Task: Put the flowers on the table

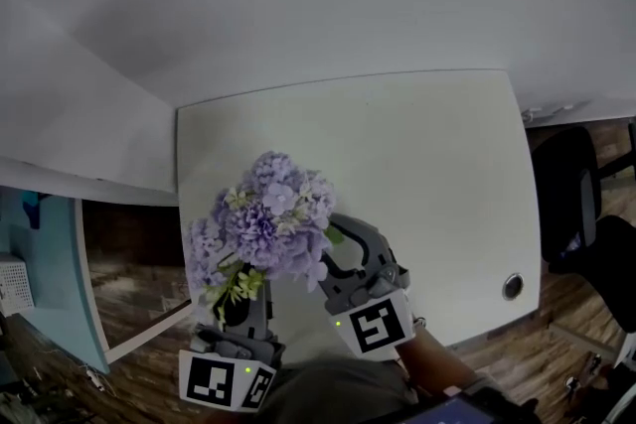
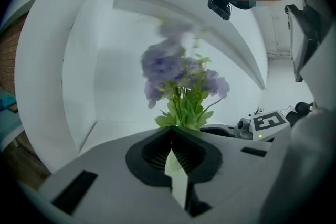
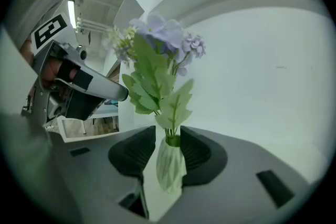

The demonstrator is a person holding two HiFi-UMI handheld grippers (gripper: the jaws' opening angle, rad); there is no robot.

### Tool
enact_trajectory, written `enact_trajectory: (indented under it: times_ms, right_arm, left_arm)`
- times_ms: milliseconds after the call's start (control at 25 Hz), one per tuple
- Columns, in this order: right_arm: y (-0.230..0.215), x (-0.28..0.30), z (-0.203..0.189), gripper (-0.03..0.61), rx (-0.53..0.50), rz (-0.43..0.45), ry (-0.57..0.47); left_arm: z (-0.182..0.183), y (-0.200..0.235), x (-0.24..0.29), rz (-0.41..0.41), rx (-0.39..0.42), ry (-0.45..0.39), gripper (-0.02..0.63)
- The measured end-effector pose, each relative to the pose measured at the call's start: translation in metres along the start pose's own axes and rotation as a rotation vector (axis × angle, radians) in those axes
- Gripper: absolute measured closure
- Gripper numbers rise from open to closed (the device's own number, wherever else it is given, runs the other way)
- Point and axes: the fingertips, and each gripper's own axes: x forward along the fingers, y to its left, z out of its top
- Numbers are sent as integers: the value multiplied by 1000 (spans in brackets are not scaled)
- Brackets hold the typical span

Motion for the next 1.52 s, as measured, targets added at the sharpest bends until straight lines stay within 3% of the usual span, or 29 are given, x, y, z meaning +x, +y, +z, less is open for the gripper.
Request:
enact_trajectory:
  times_ms: [720, 1520]
  right_arm:
    - [8, 1, 4, 403, -2, 54, 0]
    - [3, -18, 16, 400, 9, 43, -26]
  left_arm:
    - [3, -5, -3, 11, 9, -6, 606]
    - [12, -17, -10, 14, 31, -44, 606]
